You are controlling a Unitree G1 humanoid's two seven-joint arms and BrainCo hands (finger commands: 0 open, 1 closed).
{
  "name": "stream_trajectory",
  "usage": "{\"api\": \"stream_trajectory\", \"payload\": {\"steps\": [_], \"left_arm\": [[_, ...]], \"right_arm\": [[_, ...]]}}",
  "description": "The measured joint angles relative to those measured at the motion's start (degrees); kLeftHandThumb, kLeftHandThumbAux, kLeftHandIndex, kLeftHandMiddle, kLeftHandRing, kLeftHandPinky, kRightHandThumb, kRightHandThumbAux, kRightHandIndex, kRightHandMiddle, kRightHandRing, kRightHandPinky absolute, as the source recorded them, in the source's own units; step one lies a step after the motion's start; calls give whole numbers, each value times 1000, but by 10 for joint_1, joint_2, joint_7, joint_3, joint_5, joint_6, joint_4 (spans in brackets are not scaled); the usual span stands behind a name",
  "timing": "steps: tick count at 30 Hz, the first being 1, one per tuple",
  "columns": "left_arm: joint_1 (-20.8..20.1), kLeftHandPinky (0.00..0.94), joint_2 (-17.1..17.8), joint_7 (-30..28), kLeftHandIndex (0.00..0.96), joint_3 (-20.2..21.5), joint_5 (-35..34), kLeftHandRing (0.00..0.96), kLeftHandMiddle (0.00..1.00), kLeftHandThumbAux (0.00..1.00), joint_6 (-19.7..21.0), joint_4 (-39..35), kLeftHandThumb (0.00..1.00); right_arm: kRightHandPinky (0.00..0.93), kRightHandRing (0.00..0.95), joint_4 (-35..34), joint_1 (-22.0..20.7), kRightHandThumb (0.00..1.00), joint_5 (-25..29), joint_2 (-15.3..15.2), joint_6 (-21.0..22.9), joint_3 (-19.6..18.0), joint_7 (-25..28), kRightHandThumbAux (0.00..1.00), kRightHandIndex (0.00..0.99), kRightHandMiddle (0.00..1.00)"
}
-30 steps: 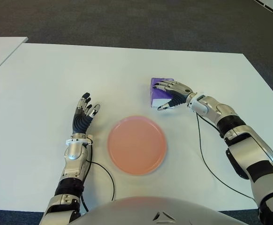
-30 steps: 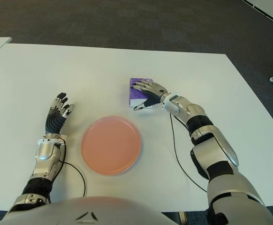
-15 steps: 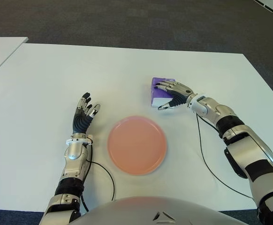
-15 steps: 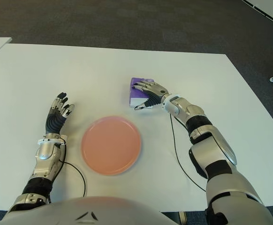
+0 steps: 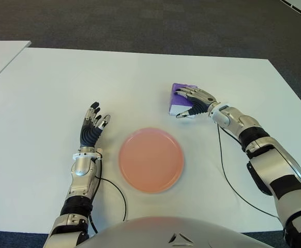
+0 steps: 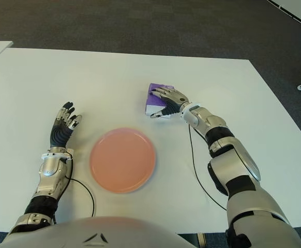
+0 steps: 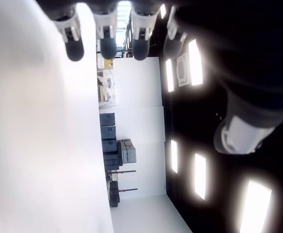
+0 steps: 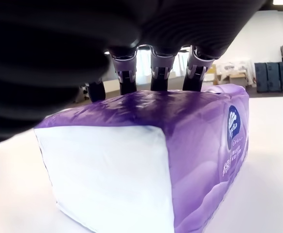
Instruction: Put the tissue paper into the plate.
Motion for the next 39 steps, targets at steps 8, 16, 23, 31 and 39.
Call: {"api": "stream_trajectory", "payload": {"steps": [8, 16, 23, 31, 39], "left_arm": [[1, 0, 1, 0, 0, -1, 1, 0, 0, 549, 3, -4, 0], [4, 0, 2, 0, 0, -1, 2, 0, 0, 544, 13, -12, 0], [7, 0, 2, 0, 0, -1, 4, 0, 0, 539, 19, -17, 0], [10, 0, 2, 0, 0, -1, 4, 0, 0, 542, 25, -23, 0], [12, 0, 2, 0, 0, -1, 4, 0, 0, 541, 28, -26, 0]], "right_arm": [[0, 0, 0, 0, 231, 13, 0, 0, -14, 6, 402, 0, 0], [0, 0, -1, 0, 249, 34, 0, 0, -32, 28, 402, 0, 0], [0, 0, -4, 0, 243, 39, 0, 0, -39, 40, 398, 0, 0], [0, 0, -6, 0, 225, 40, 1, 0, -41, 46, 391, 0, 0], [0, 0, -7, 0, 233, 42, 2, 0, -44, 48, 396, 0, 0]]}}
